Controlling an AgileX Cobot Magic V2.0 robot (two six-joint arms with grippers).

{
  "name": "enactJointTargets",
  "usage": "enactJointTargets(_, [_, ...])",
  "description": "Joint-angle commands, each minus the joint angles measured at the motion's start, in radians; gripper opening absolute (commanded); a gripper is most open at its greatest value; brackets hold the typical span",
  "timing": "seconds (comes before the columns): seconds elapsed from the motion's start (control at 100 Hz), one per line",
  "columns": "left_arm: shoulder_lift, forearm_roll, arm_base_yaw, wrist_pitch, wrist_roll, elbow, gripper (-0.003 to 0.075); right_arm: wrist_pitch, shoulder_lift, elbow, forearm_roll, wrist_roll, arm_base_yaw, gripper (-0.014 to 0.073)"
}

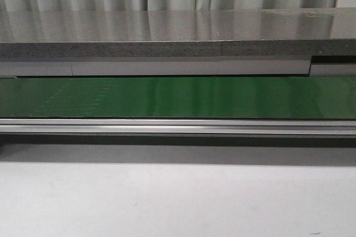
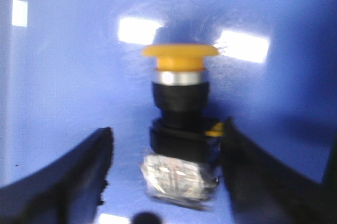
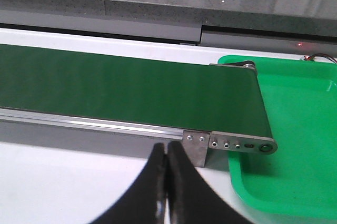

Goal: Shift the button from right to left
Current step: 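Lift the button with the left gripper and carry it over the blue tray, then lower the button into the blue tray and open the left gripper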

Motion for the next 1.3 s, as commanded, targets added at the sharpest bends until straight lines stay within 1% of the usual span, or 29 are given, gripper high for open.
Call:
enactJointTargets(0.0, [-0.050, 0.002, 0.003, -0.022, -0.001, -0.028, 0.0538, -0.082, 0.012, -0.027, -0.009, -0.001, 0.000, -0.0068])
enactJointTargets(0.22, [-0.059, 0.025, 0.003, -0.008, -0.003, -0.052, 0.0477, -0.082, 0.012, -0.027, -0.009, -0.001, 0.000, -0.0068])
enactJointTargets(0.31, [-0.080, 0.020, 0.003, -0.004, -0.007, -0.084, 0.0424, -0.082, 0.012, -0.027, -0.009, -0.001, 0.000, -0.0068])
enactJointTargets(0.36, [-0.095, 0.007, 0.003, -0.002, -0.007, -0.103, 0.0363, -0.082, 0.012, -0.027, -0.009, -0.001, 0.000, -0.0068])
enactJointTargets(0.38, [-0.104, -0.002, 0.003, -0.002, -0.007, -0.111, 0.0328, -0.082, 0.012, -0.027, -0.009, -0.001, 0.000, -0.0068])
enactJointTargets(0.41, [-0.113, -0.013, 0.003, 0.003, -0.007, -0.120, 0.0262, -0.082, 0.012, -0.027, -0.009, -0.001, 0.000, -0.0068])
enactJointTargets(0.43, [-0.122, -0.021, 0.003, 0.005, -0.007, -0.127, 0.0232, -0.082, 0.012, -0.027, -0.009, -0.001, 0.000, -0.0068])
enactJointTargets(0.53, [-0.164, -0.053, 0.001, 0.003, -0.007, -0.140, 0.0003, -0.082, 0.012, -0.027, -0.009, -0.001, 0.000, -0.0068])
enactJointTargets(0.55, [-0.176, -0.066, -0.004, 0.000, -0.007, -0.140, -0.0019, -0.082, 0.012, -0.027, -0.009, -0.001, 0.000, -0.0068])
enactJointTargets(0.72, [-0.234, -0.118, -0.062, -0.023, -0.007, -0.140, -0.0020, -0.082, 0.012, -0.027, -0.009, -0.001, 0.000, -0.0068])
enactJointTargets(1.03, [-0.290, -0.196, -0.284, -0.055, -0.007, -0.140, -0.0020, -0.082, 0.012, -0.027, -0.009, -0.001, 0.000, -0.0068])
enactJointTargets(1.13, [-0.305, -0.211, -0.341, -0.056, -0.007, -0.140, -0.0020, -0.082, 0.012, -0.027, -0.009, -0.001, 0.000, -0.0068])
enactJointTargets(1.22, [-0.322, -0.215, -0.372, -0.056, -0.007, -0.140, -0.0020, -0.082, 0.012, -0.027, -0.009, -0.001, 0.000, -0.0068])
enactJointTargets(1.29, [-0.338, -0.231, -0.376, -0.056, -0.012, -0.140, -0.0020, -0.082, 0.012, -0.027, -0.009, -0.001, 0.000, -0.0068])
